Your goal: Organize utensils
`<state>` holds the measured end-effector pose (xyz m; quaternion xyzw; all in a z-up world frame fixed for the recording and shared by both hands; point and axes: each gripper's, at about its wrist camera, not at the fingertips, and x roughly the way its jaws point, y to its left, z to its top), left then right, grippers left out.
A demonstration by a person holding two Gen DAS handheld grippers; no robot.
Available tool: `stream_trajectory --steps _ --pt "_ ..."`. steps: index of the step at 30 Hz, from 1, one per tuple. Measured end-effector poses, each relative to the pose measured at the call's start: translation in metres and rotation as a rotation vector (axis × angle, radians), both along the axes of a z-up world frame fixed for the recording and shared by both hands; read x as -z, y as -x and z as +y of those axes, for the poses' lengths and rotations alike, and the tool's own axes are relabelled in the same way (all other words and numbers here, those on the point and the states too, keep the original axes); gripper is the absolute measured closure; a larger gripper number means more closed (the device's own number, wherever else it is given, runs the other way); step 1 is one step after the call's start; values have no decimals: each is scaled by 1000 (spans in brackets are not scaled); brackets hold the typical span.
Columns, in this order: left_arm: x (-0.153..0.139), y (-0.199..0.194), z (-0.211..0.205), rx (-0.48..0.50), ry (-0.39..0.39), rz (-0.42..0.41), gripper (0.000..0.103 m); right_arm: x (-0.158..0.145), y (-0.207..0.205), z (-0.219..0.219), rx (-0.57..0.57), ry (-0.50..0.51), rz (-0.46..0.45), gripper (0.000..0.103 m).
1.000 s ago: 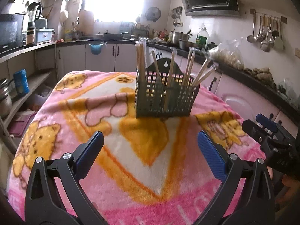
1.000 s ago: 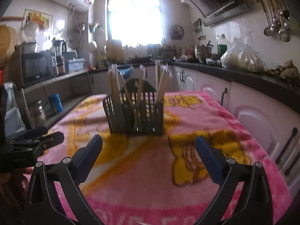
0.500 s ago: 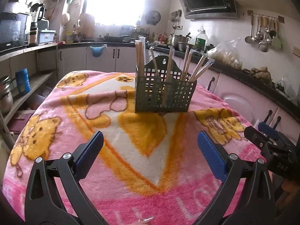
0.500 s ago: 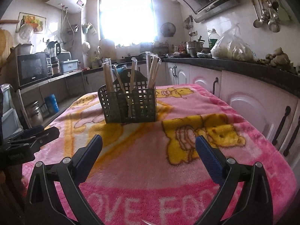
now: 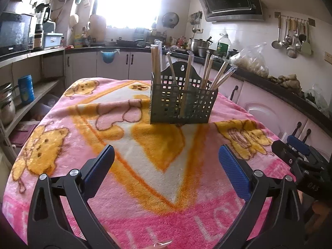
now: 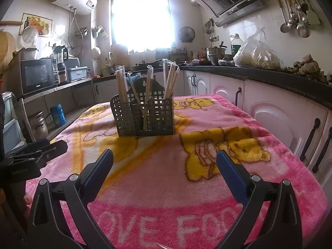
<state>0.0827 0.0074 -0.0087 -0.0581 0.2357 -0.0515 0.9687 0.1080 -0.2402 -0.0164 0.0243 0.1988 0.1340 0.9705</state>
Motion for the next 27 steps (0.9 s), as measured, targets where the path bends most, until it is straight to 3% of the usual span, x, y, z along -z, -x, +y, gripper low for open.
stream_trajectory --steps 27 --pt "1 0 1 -1 -1 5 11 4 -2 1 -11 -3 17 6"
